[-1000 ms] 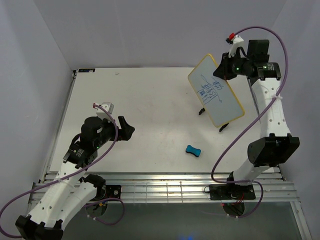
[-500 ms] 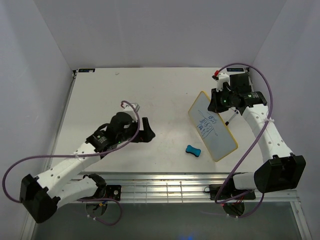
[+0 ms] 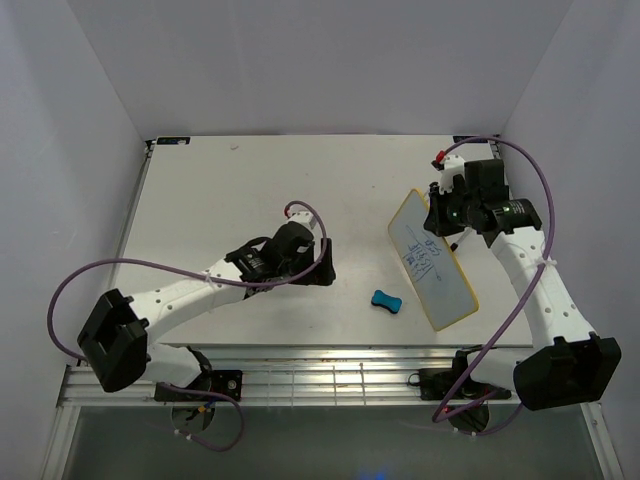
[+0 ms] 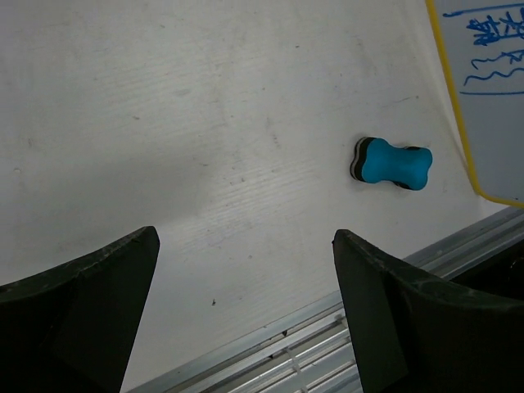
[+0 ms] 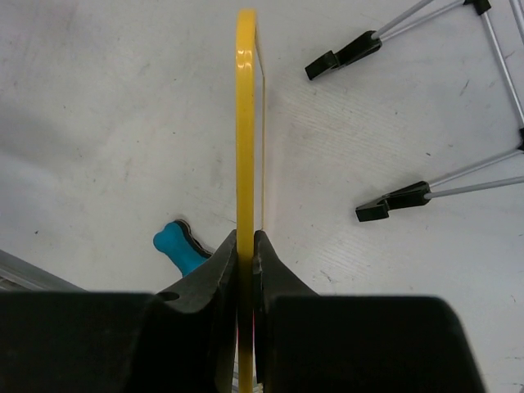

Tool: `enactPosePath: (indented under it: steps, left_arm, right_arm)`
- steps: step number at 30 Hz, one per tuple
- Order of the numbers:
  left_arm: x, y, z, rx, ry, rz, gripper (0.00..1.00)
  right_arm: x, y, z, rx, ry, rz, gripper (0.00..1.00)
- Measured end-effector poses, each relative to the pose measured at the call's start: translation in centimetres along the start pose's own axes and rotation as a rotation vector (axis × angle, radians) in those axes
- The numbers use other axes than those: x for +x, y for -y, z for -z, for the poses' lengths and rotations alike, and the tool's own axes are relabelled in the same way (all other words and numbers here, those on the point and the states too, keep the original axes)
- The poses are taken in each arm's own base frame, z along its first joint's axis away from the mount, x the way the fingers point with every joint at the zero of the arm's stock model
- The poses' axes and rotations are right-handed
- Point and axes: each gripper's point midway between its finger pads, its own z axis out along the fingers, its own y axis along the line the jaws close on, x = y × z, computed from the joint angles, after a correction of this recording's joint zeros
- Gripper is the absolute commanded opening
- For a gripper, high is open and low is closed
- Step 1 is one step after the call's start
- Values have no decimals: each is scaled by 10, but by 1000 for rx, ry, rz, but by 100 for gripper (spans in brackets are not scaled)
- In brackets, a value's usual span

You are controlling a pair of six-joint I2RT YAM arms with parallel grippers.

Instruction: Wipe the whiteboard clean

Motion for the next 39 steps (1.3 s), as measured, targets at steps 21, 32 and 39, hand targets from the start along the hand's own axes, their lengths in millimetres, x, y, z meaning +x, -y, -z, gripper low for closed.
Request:
enactPosePath:
  steps: [21, 32, 39]
  left_arm:
    - [81, 122, -46, 514, -117, -1137, 93]
    - [61, 135, -86, 649, -159, -1390, 90]
    - [60, 137, -109, 724, -199, -1438, 85]
  right_arm:
    - [15, 8, 5, 66, -8, -24, 8]
    - [18, -5, 3, -21, -15, 1, 8]
    - [18, -11, 3, -59, -12, 17, 8]
